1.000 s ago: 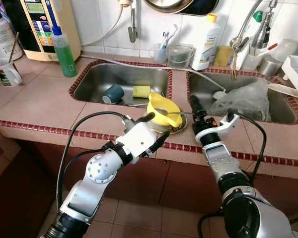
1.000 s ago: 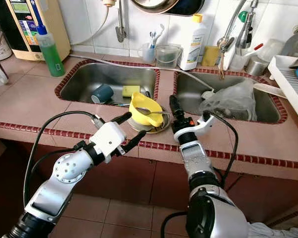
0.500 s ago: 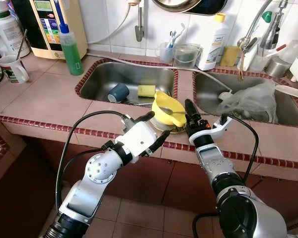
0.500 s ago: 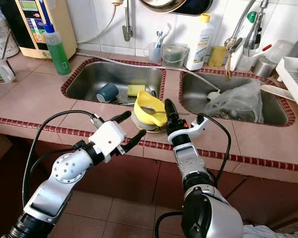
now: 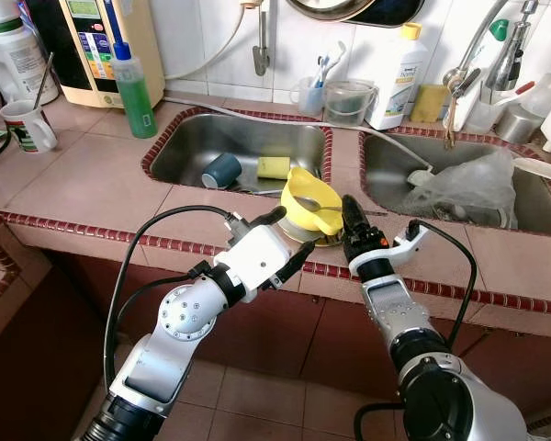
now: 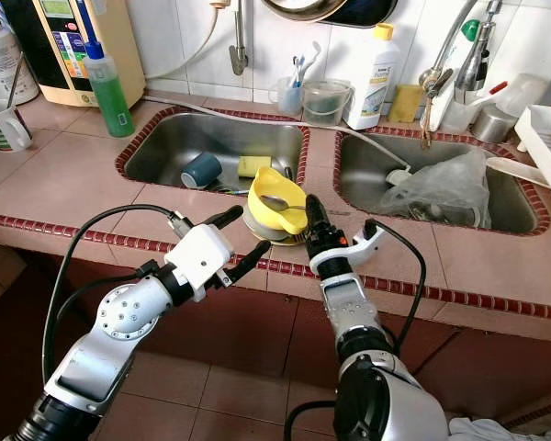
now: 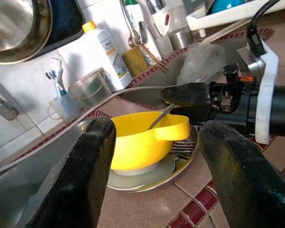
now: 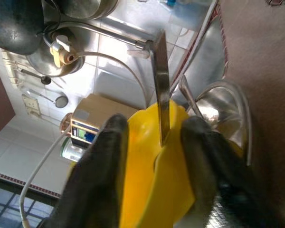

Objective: Kitchen organization

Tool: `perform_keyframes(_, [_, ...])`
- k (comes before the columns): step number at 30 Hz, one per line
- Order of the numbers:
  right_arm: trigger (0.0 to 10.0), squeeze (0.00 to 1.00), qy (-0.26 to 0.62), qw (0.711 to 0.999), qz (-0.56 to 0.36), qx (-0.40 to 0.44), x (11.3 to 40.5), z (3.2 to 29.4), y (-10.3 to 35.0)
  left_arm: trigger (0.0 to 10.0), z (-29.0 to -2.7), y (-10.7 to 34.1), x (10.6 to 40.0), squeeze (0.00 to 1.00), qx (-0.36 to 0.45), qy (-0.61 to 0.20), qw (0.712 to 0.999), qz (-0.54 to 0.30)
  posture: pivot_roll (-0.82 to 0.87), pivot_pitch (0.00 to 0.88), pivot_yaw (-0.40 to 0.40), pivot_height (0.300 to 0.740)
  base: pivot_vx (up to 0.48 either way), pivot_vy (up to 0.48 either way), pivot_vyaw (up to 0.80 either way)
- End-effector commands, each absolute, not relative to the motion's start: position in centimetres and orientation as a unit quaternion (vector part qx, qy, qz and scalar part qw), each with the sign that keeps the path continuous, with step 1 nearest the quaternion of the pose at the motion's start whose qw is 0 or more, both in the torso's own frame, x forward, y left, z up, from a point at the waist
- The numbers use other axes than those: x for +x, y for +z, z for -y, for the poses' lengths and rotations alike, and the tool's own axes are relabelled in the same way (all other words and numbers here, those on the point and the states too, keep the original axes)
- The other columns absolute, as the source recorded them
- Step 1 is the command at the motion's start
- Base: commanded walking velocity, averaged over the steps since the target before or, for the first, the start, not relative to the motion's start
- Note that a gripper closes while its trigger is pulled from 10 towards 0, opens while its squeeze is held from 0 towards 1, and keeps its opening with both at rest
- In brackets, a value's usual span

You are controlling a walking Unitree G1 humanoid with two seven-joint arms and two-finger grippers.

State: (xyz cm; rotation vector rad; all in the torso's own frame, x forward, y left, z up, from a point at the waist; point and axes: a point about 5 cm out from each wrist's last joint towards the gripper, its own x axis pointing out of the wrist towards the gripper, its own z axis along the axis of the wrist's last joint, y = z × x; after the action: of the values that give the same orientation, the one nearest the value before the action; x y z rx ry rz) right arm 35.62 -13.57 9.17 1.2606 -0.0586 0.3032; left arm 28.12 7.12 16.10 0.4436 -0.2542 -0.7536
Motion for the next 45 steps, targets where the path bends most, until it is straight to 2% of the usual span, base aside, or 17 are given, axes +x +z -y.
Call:
perform_keyframes(1, [0.0, 0.0, 0.141, 0.798, 0.039, 0.585, 35.5, 14.0, 9.2, 10.0, -7.1, 16.5, 28.0, 0.0, 0.215, -0.361, 0.898, 0.129, 0.12, 0.0, -0.029, 0.74, 0.0, 0.0, 0.0])
perform_keyframes(8, [0.0, 0.0, 0.142, 0.798, 0.04, 0.585, 35.3, 14.1, 9.1, 10.0, -7.1, 16.4, 28.0, 0.0, 0.216, -0.363, 0.898, 0.127, 0.12, 0.0, -0.027, 0.74, 0.0, 0.0, 0.0])
perform_keyframes(15, [0.1, 0.0, 0.126, 0.794, 0.06, 0.592, 35.6, 15.2, 9.5, 10.0, -7.2, 16.4, 28.0, 0.0, 0.217, -0.363, 0.897, 0.127, 0.12, 0.0, -0.022, 0.74, 0.0, 0.0, 0.0])
perform_keyframes(19, [0.9, 0.0, 0.118, 0.795, 0.065, 0.591, 35.6, 15.6, 9.7, 10.0, -7.2, 16.4, 28.0, 0.0, 0.216, -0.362, 0.898, 0.126, 0.12, 0.0, -0.018, 0.74, 0.0, 0.0, 0.0])
perform_keyframes(20, [1.3, 0.0, 0.117, 0.795, 0.066, 0.591, 35.7, 15.8, 9.7, 10.0, -7.2, 16.4, 28.0, 0.0, 0.215, -0.362, 0.898, 0.126, 0.12, 0.0, -0.018, 0.74, 0.0, 0.0, 0.0])
perform_keyframes(22, [3.5, 0.0, 0.115, 0.795, 0.067, 0.592, 35.7, 15.9, 9.7, 10.0, -7.3, 16.4, 28.0, 0.0, 0.215, -0.361, 0.899, 0.125, 0.12, 0.0, -0.018, 0.74, 0.0, 0.0, 0.0])
perform_keyframes(25, [3.4, 0.0, 0.116, 0.794, 0.07, 0.592, 35.7, 16.1, 9.8, 10.0, -7.4, 16.5, 28.1, 0.0, 0.215, -0.36, 0.899, 0.126, 0.12, 0.0, -0.018, 0.74, 0.0, 0.0, 0.0])
perform_keyframes(26, [7.3, 0.0, 0.12, 0.794, 0.073, 0.592, 35.8, 16.0, 10.0, 10.0, -7.4, 16.5, 28.1, 0.0, 0.215, -0.359, 0.899, 0.125, 0.12, 0.0, -0.018, 0.74, 0.0, 0.0, 0.0])
perform_keyframes(27, [10.0, 0.0, 0.128, 0.792, 0.079, 0.592, 35.9, 15.9, 10.3, 10.0, -7.4, 16.5, 28.1, 0.0, 0.214, -0.358, 0.9, 0.124, 0.12, 0.0, -0.018, 0.74, 0.0, 0.0, 0.0])
perform_keyframes(40, [10.0, 0.0, 0.207, 0.783, 0.146, 0.568, 36.7, 15.5, 14.7, 10.0, -7.9, 16.7, 28.5, 0.0, 0.205, -0.345, 0.908, 0.121, 0.12, 0.0, -0.021, 0.74, 0.0, 0.0, 0.0])
perform_keyframes(43, [10.0, 0.0, 0.222, 0.79, 0.162, 0.548, 36.7, 15.6, 16.0, 10.0, -8.3, 16.9, 29.0, 0.0, 0.192, -0.329, 0.917, 0.119, 0.12, 0.0, -0.028, 0.74, 0.0, 0.0, 0.0])
perform_keyframes(45, [10.0, 0.0, 0.232, 0.808, 0.171, 0.514, 36.6, 15.5, 16.9, 10.0, -8.8, 17.1, 29.4, 0.0, 0.177, -0.315, 0.925, 0.115, 0.12, 0.0, -0.03, 0.74, 0.0, 0.0, 0.0])
